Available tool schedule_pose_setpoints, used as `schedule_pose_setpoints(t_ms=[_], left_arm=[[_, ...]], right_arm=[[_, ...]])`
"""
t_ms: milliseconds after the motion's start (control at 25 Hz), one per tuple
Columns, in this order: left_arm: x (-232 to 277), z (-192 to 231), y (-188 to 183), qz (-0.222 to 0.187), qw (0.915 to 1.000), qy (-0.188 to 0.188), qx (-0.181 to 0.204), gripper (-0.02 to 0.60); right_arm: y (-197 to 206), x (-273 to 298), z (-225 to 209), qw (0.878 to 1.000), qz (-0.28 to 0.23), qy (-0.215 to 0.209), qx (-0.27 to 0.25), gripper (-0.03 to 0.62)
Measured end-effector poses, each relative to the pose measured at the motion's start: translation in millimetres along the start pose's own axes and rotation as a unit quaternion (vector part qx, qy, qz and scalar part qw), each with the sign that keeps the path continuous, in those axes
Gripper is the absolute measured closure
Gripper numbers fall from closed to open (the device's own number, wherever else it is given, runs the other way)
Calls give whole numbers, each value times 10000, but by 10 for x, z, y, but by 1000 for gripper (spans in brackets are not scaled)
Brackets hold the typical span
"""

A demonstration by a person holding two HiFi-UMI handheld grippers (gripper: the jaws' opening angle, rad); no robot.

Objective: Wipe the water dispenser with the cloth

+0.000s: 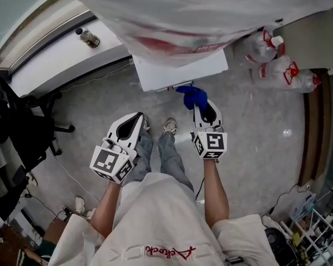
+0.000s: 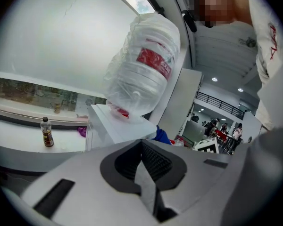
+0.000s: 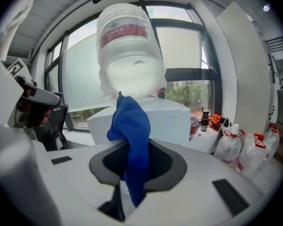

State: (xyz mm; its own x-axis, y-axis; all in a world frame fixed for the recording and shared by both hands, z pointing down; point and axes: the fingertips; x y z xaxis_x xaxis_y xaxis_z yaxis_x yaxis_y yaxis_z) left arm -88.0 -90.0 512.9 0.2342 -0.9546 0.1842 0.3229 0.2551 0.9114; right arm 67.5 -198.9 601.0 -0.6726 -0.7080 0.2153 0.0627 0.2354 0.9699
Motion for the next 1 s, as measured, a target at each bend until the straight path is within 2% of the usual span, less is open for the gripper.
schedule_pose_setpoints(t_ms=[120,280,480,600,760,840,1000], left_arm=[[-85,72,-26,-81,9999,-139,-2,572],[-251,303,-15,-102,9990,-435,30,571],[-545,616,13,-91,9956,-936,35,572],[-620,730,11,-106,9943,-1065,36,572],[-503,677,8,-108,9957,-917,51,571],[-389,585,9,-94,9970,-762,52,571],[-113,350,15,-32,9992,-391,98,572]], right_arm=[[191,80,654,9974,209,-697,-4,502],[314,294,1366,9878,315,-1527,-52,502],[286,520,1687,9806,261,-1939,-64,502],[275,618,1635,9815,244,-1892,-131,502],[270,610,1344,9852,273,-1671,-285,502],[247,559,1121,9889,254,-1440,-280,502],[139,448,457,9973,132,-700,-201,502]])
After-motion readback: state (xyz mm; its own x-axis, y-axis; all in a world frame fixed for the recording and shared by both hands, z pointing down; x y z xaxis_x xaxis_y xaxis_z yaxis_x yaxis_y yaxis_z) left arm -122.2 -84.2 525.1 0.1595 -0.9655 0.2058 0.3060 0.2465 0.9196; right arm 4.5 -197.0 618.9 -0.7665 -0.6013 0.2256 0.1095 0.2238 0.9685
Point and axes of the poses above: the fingertips, and each gripper's own axes: x forward along the fingers, z to its left, y out of its underside, and after that the axes turned 10 degrees about -z, right-handed
